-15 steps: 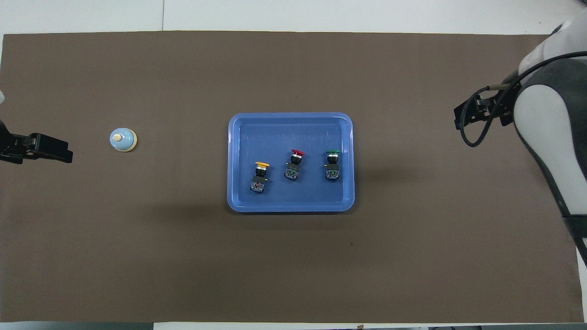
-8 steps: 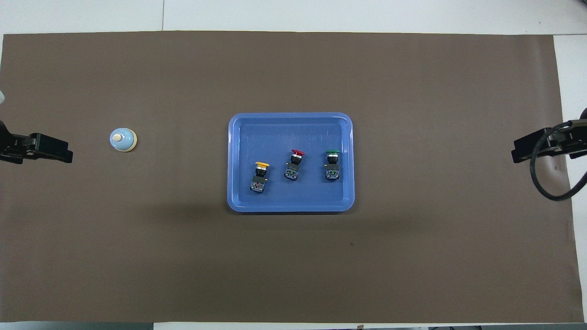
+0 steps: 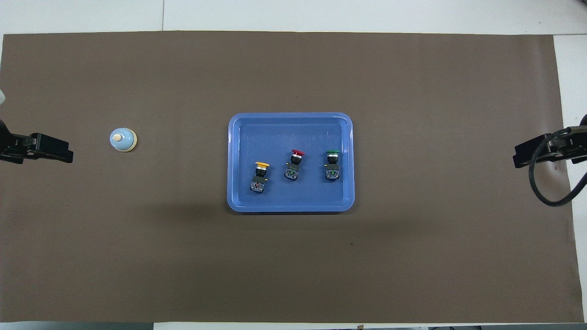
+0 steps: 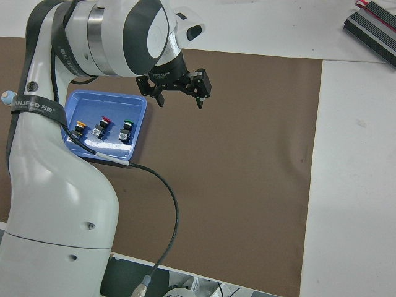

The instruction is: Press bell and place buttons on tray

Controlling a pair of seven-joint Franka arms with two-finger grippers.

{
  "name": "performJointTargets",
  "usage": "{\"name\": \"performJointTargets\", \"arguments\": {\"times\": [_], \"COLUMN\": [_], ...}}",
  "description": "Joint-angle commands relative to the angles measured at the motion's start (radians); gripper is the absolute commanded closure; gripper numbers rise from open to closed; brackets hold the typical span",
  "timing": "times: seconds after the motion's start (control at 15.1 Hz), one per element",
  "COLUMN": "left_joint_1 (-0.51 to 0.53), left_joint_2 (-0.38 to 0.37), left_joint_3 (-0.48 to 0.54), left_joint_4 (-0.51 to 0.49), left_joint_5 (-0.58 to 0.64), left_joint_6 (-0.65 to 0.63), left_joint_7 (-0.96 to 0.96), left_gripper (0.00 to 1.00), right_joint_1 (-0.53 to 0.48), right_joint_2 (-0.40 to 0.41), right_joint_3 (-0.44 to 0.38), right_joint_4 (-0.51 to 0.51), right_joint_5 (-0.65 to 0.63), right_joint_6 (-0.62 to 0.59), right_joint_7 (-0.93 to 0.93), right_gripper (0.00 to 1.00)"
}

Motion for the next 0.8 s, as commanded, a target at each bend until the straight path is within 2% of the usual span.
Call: {"name": "performJointTargets", "arguments": {"times": [0.0,0.07,0.33,0.73], "left_joint_1": [-0.009,-0.006,0.0,0.006], "left_joint_2": [-0.016,-0.009,0.059,0.244], "left_joint_3": [0.006,0.006,0.006,0.006], "left_joint_4": [-0.041,-0.041,-0.056,-0.053], "left_joint_5": [0.0,-0.002,-0.002,-0.002], "left_joint_6": [0.054,0.058,0.164,0.372], "left_joint_7": [0.003,0.003,0.003,0.006], "left_gripper": [0.68,1.0,1.0,1.0], "right_joint_1": [-0.016,-0.017,-0.016,-0.017], "right_joint_2": [-0.009,-0.009,-0.009,-0.009], "right_joint_3": [0.016,0.016,0.016,0.016], "right_joint_4": [-0.015,-0.015,-0.015,-0.015], "right_joint_5": [-0.011,-0.009,-0.008,-0.008], "right_joint_6": [0.014,0.016,0.005,0.005], "right_joint_7": [-0.011,-0.011,-0.015,-0.014], "right_gripper": [0.0,0.0,0.0,0.0]}}
